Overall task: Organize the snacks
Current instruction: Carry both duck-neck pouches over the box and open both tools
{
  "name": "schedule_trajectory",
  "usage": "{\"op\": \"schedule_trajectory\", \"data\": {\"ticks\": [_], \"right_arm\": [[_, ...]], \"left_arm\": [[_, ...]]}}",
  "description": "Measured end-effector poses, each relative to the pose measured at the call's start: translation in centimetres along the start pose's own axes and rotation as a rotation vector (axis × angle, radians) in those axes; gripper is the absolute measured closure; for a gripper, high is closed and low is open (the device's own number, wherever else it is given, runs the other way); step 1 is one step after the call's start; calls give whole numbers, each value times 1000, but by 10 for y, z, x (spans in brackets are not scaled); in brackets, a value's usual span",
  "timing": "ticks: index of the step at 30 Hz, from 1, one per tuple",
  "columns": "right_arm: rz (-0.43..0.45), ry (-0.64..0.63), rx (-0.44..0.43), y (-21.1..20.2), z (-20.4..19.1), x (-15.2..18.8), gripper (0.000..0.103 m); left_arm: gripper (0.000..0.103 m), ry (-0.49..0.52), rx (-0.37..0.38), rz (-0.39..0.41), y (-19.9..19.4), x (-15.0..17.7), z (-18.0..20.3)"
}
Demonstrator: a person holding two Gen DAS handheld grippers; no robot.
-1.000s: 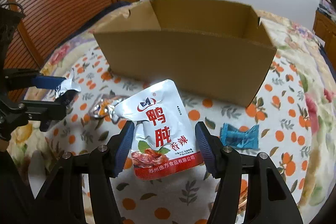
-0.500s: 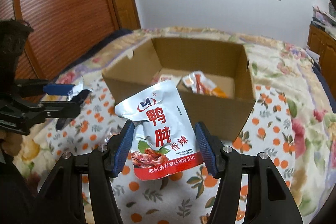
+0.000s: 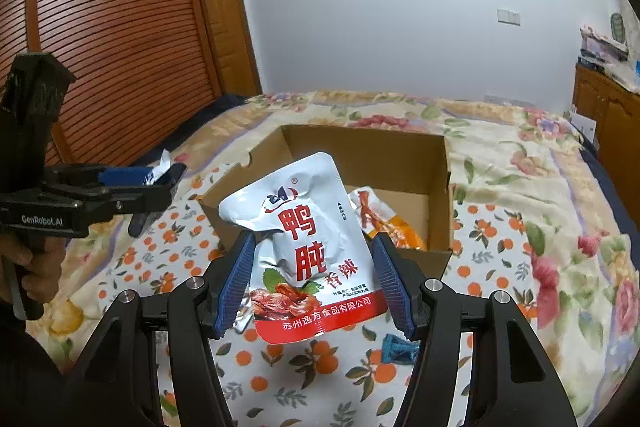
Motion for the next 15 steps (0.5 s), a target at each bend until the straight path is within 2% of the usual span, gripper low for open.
{"op": "schedule_trajectory", "data": {"ticks": [10,15], "right_arm": [[7,-40,25,22,9,-18,42],[-2,-24,19,28,15,-12,42]], "left_arm": [[36,4,-9,27,27,-33,-3],[35,42,-22,17,48,-41,-6]]}}
Point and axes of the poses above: each gripper's, at about its wrist camera, not at the fingertips, and y roughly the way its jaws point, z to its right, x to its underside, the point moved 8 cm from there along y, roughly the way its jaws point, and after that the axes turned 1 degree about x, right-handed, at the moved point
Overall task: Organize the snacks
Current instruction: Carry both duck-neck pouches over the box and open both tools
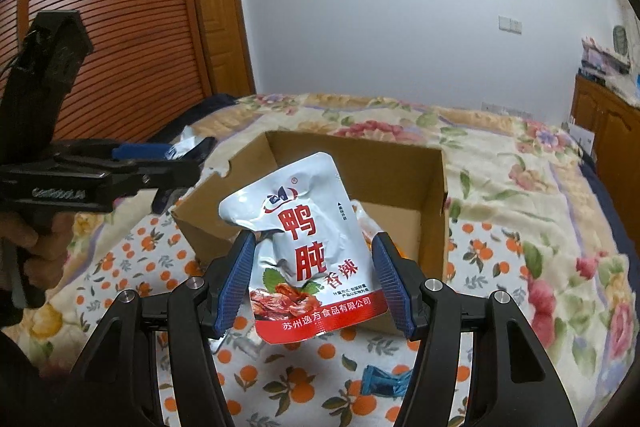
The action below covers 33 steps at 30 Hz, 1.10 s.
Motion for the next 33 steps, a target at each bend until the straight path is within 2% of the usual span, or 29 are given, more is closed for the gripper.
{"op": "schedule_trajectory", "data": {"ticks": [7,17,24,33], "right_arm": [[-26,-17,19,19,6,3,42],[-36,-59,42,65,19,-16,42],[-108,-24,63,107,30,-17,42],[-180,-34,93,133,30,0,41]], "left_arm": [[35,14,-24,-16,36,-11,-17],[35,-33,-36,-51,74,-9,-41],[35,-52,-35,-99,93,6,-48],[34,-40,-33,-167,114,32,-41]]}}
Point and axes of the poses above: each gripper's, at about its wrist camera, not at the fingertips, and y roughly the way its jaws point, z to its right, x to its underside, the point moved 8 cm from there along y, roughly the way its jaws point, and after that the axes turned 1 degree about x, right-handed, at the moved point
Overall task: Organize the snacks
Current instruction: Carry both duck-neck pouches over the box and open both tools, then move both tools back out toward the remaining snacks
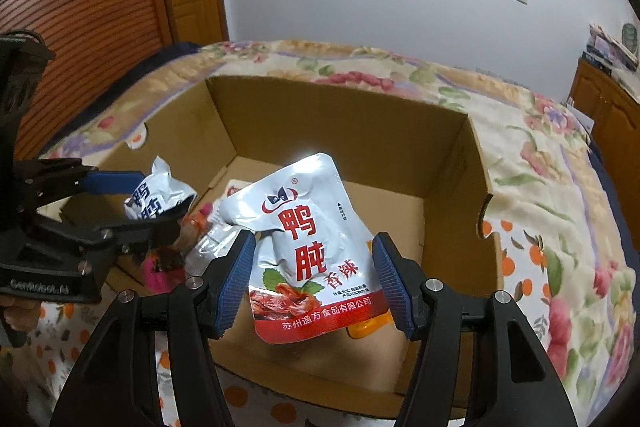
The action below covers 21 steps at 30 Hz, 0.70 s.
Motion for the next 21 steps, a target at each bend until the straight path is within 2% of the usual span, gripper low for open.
{"op": "schedule_trajectory", "data": {"ticks": [6,11,21], "right_arm": [[-32,9,-2,11,-2,7,39],[-40,69,-37,9,3,7,39],[18,48,-12,-40,4,8,39]], "left_arm": [[32,-7,-11,3,0,2,0],[27,-31,-19,19,-6,0,-5],[23,-72,-11,67,-37,-1,-9]]}}
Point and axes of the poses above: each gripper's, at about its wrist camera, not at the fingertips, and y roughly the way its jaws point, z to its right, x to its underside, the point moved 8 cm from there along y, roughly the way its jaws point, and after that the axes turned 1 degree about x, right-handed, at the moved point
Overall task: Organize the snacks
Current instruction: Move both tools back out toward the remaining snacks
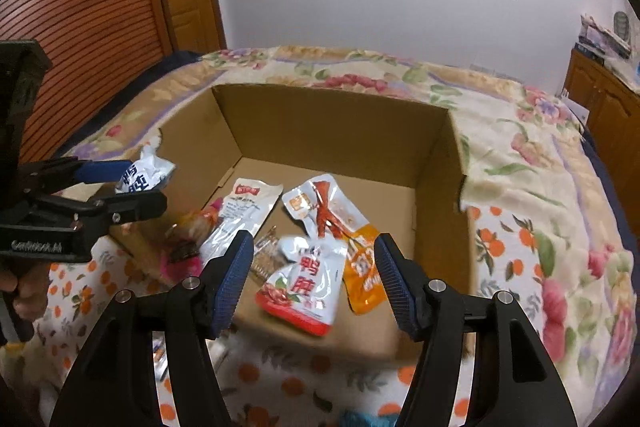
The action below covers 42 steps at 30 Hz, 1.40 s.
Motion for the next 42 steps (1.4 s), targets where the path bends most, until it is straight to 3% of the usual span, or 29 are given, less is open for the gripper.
{"op": "schedule_trajectory", "data": {"ticks": [2,4,8,15,20,32,42], "right_arm": [[5,9,-1,-15,1,4,39],[6,12,3,-27,1,7,39],[5,16,11,-46,1,12,39],[4,27,17,-74,3,20,39],[-11,34,25,-96,3,42,35],[-100,62,67,-131,13,105,34],[-139,193,96,-135,24,150,34]], "left_arm": [[21,3,-1,11,-10,2,2],[11,18,-16,38,-19,1,3],[10,57,-83,75,-20,-11,0],[10,-18,-49,84,-31,-8,-10],[9,-30,-20,76,-57,10,-9],[9,32,-45,52,-113,54,-7],[9,145,-24,-75,-91,119,9]]}}
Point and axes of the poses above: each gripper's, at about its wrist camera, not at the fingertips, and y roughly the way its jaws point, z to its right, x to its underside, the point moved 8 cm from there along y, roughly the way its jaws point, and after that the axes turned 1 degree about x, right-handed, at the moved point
